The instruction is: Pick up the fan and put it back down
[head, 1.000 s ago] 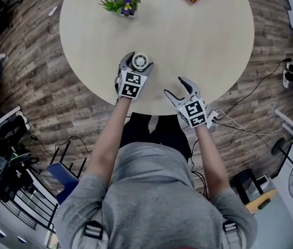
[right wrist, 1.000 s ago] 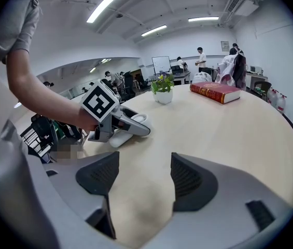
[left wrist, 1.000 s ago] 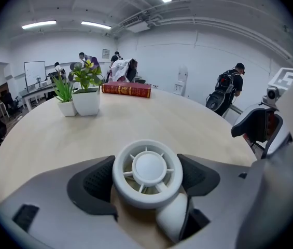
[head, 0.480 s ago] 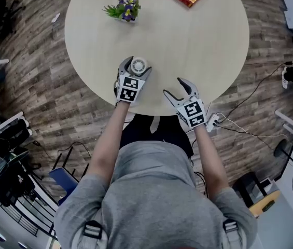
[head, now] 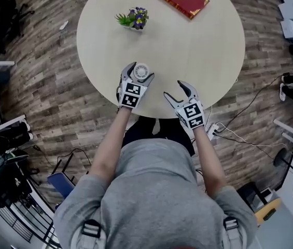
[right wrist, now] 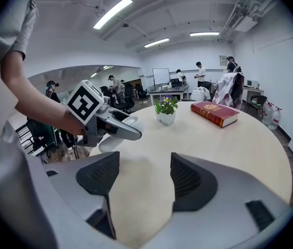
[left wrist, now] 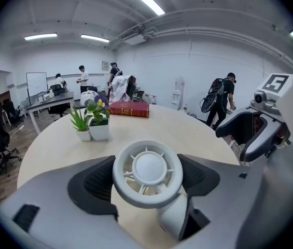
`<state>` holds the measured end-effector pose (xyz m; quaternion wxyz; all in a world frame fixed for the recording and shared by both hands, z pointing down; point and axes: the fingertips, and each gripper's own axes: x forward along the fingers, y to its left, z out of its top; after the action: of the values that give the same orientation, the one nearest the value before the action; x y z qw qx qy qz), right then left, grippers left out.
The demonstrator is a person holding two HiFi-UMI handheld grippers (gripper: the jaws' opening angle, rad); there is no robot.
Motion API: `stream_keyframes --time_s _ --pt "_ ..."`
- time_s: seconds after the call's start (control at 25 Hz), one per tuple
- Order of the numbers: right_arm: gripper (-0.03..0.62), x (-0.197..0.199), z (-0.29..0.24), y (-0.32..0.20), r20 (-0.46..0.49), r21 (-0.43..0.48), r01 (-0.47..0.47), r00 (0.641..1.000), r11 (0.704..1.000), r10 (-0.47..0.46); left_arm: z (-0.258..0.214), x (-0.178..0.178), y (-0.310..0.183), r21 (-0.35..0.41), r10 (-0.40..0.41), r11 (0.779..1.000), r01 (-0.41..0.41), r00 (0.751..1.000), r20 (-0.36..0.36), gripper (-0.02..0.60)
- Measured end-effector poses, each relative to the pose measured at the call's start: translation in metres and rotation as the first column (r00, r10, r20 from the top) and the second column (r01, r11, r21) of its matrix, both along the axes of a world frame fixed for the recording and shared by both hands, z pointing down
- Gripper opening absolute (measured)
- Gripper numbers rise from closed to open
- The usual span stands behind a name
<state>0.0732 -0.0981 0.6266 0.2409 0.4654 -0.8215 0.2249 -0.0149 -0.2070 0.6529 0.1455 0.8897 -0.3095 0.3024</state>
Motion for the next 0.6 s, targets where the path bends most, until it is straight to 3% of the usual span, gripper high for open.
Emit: stream_keyframes --time_s 0.32,0.6 --pt "0.318 0.001 -0.028 0.002 -0.018 0.047 -0.039 0.999 0.998 0.040 -0.041 -0.017 0.012 0.026 0.009 1.000 -0.009 1.000 -0.007 0.383" --pt "0.316 -0.001 -0.054 -0.004 -0.037 0.099 -0.060 0.997 0.993 0.064 -0.081 -0.033 0.013 0.100 0.008 0.995 -0.005 1.000 -0.027 0.383"
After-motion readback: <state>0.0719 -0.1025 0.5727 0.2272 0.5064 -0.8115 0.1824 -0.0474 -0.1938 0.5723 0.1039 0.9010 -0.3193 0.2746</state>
